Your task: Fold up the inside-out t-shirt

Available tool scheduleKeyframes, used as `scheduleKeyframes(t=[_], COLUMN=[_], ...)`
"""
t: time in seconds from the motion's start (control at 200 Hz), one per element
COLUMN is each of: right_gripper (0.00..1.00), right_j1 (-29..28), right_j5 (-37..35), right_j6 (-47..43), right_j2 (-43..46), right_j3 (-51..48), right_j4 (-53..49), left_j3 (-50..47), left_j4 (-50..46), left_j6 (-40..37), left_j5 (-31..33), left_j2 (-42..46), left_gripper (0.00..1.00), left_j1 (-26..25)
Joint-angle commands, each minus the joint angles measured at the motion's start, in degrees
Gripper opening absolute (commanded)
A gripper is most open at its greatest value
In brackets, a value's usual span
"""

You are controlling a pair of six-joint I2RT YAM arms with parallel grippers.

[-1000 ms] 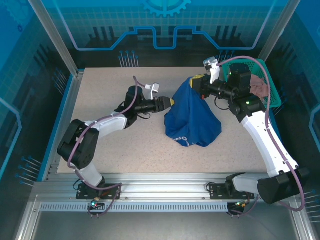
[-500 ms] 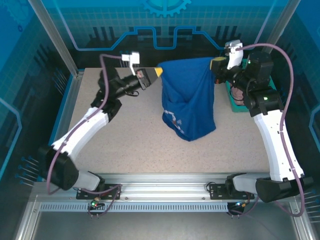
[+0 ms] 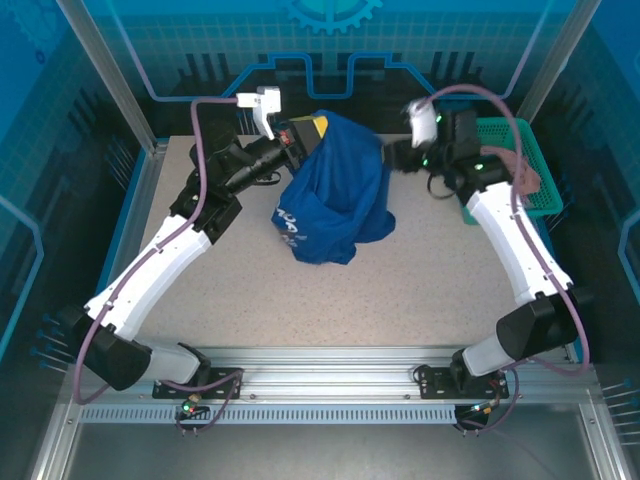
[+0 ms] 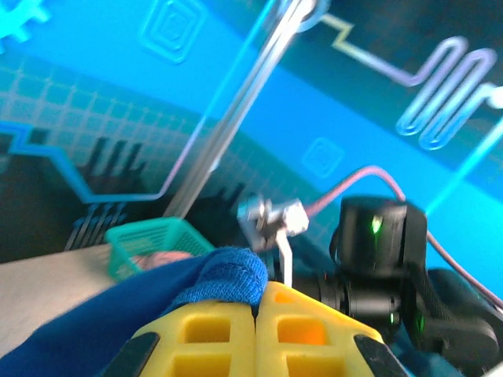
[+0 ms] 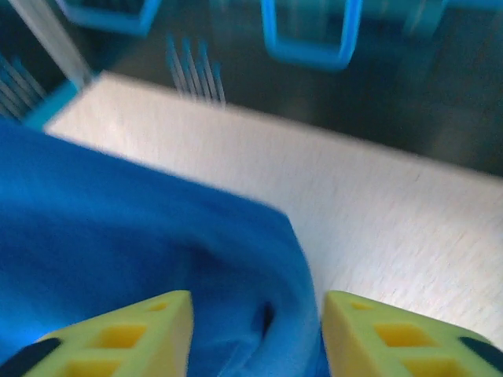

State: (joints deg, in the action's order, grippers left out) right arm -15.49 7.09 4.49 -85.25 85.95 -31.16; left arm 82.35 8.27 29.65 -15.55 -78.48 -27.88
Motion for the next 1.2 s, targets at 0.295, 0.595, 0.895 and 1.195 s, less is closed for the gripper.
scheduleKeyframes(t=[0.295,0.595,0.895,1.195], right_gripper=[0.70,0.72,0.75,0.00], right_j1=[-6.1,-9.5,-17.7,-12.6], right_j5=[7.0,11.8,8.0,-7.3], right_j6=[8.6,13.7,10.9,1.6], right_j2=[13.3,6.6,2.0,6.4], right_j3=[-38.0,-46.8,-50.2,-41.6], right_j4=[21.3,36.0,49.8,41.9], left_j3=[6.5,6.4,7.4,6.9], left_j4=[-9.4,-9.6,-10.4,-12.0], left_j6=[-6.3,-5.6,-5.7,-3.4], left_j5=[12.9,12.7,12.7,13.3], left_j2=[0.2,1.1,1.0,2.2], left_gripper=[0.00,0.00,0.00,0.00], left_j1=[0.6,1.9,2.1,4.1])
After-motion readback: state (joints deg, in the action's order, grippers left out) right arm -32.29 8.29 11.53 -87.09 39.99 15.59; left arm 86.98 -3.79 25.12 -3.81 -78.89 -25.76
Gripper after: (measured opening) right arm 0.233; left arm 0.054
